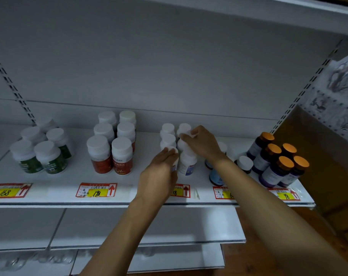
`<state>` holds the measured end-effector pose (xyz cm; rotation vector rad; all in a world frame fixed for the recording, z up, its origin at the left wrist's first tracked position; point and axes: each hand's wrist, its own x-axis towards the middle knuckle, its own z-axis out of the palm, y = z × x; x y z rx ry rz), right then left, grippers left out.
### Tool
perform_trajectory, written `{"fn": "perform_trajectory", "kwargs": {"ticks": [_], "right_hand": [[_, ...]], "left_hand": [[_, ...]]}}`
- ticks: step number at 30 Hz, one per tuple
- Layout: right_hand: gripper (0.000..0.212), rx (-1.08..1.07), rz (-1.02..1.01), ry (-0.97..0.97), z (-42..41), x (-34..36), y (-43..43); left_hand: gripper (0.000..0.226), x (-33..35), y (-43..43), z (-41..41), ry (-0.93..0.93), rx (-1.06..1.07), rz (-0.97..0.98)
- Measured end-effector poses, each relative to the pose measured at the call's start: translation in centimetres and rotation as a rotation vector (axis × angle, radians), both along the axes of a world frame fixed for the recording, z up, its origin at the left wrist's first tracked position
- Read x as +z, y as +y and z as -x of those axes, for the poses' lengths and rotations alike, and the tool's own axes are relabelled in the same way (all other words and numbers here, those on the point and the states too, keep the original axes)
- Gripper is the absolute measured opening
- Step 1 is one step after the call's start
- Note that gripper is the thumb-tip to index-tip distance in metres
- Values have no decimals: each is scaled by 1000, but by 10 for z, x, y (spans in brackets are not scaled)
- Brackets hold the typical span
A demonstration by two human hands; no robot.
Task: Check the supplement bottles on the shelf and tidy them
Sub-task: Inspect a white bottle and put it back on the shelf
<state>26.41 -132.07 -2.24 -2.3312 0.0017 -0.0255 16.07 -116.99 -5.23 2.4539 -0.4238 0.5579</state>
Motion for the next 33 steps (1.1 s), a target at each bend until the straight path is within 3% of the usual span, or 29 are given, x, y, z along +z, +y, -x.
{"fn": "perform_trajectory", "kwargs": {"ticks": [3, 8, 14, 21, 26, 31, 33], "right_hand": [[54, -32, 63, -8, -13, 13, 0], [73, 76, 123, 128, -33, 26, 12], [48, 32, 179, 156, -47, 18, 14], [43, -76, 58, -162, -26, 32, 3], [26, -145, -197, -427, 30, 66, -10], [19, -215, -464, -372, 74, 84, -20], [18, -216, -531, -337, 90, 88, -20]], "left_hand": [[47, 2, 0, -1, 12, 9, 5], [36, 7, -2, -5, 34, 48, -32], [34, 8, -3, -6, 44, 71, -55], [29, 17, -6, -4, 105, 117, -158], [24, 35, -8, -10, 107, 149, -246], [34, 48, -4, -20, 274, 141, -258], [37, 48, -1, -17, 151, 99, -112]]}}
